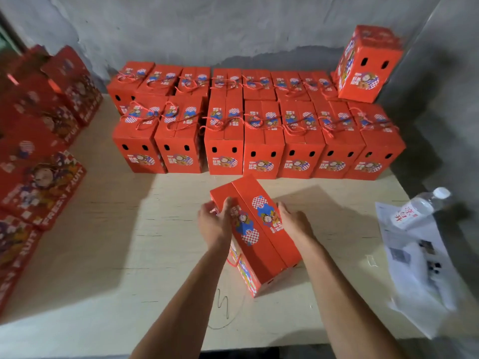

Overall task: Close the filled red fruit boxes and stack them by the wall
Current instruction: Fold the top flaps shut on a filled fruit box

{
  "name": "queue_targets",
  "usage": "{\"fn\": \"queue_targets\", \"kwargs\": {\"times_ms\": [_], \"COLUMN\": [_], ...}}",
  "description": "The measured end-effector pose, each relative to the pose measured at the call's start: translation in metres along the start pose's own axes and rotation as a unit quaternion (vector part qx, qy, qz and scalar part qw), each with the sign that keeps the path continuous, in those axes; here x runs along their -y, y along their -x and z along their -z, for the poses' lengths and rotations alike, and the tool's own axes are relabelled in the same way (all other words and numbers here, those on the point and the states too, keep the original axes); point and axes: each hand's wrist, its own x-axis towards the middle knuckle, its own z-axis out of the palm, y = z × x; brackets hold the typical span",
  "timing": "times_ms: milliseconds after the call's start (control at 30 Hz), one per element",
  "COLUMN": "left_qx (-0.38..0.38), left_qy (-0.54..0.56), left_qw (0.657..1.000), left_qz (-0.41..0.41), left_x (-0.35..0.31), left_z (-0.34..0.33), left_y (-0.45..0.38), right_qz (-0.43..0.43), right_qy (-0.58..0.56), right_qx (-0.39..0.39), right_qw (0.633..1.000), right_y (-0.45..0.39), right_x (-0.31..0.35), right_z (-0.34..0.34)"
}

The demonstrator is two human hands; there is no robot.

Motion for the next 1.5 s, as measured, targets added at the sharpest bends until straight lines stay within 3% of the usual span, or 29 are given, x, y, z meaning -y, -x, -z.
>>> {"fn": "queue_targets", "kwargs": {"times_ms": [100, 233, 400, 467, 567, 633, 700, 767, 800, 933, 1067, 1167, 1267, 1500], "left_qx": [-0.006, 0.038, 0.074, 0.096, 0.123, 0.107, 0.079, 0.083, 0.092, 0.115, 0.157, 0.169, 0.183, 0.146], "left_qy": [-0.047, -0.093, -0.091, -0.080, -0.075, -0.190, -0.330, -0.392, -0.388, -0.316, -0.240, -0.194, -0.114, -0.002], "left_qw": [0.997, 0.992, 0.993, 0.987, 0.972, 0.940, 0.878, 0.833, 0.834, 0.884, 0.907, 0.902, 0.900, 0.878], "left_qz": [0.062, 0.073, -0.028, -0.100, -0.185, -0.262, -0.339, -0.381, -0.381, -0.324, -0.307, -0.346, -0.379, -0.457], "left_x": [-0.005, -0.012, -0.048, -0.078, -0.127, -0.151, -0.165, -0.171, -0.174, -0.178, -0.181, -0.198, -0.232, -0.322], "left_z": [0.001, 0.006, 0.016, 0.019, 0.012, 0.010, 0.017, 0.028, 0.033, 0.035, 0.021, 0.005, -0.024, -0.137], "left_y": [-0.001, 0.008, 0.021, 0.026, 0.032, 0.030, 0.023, 0.010, 0.004, -0.011, -0.010, -0.008, -0.008, 0.001], "right_qz": [-0.015, 0.021, 0.008, 0.063, 0.217, 0.252, 0.214, 0.166, 0.160, 0.220, 0.196, 0.193, 0.220, 0.241], "right_qy": [-0.121, -0.086, -0.147, -0.184, -0.204, -0.190, -0.193, -0.243, -0.245, -0.123, -0.162, -0.228, -0.267, -0.310], "right_qx": [0.011, -0.003, -0.040, -0.029, 0.066, 0.136, 0.201, 0.255, 0.242, 0.069, -0.016, -0.026, -0.088, -0.192], "right_qw": [0.993, 0.996, 0.988, 0.981, 0.952, 0.939, 0.936, 0.921, 0.925, 0.965, 0.967, 0.954, 0.934, 0.900], "right_y": [-0.001, 0.006, 0.021, 0.031, 0.053, 0.068, 0.076, 0.079, 0.078, 0.074, 0.057, 0.045, 0.036, 0.008], "right_x": [-0.001, 0.006, 0.021, 0.034, 0.070, 0.094, 0.107, 0.113, 0.118, 0.142, 0.173, 0.206, 0.239, 0.286], "right_z": [-0.002, 0.004, 0.017, 0.020, 0.023, 0.015, 0.013, 0.018, 0.022, 0.041, 0.082, 0.132, 0.194, 0.339]}}
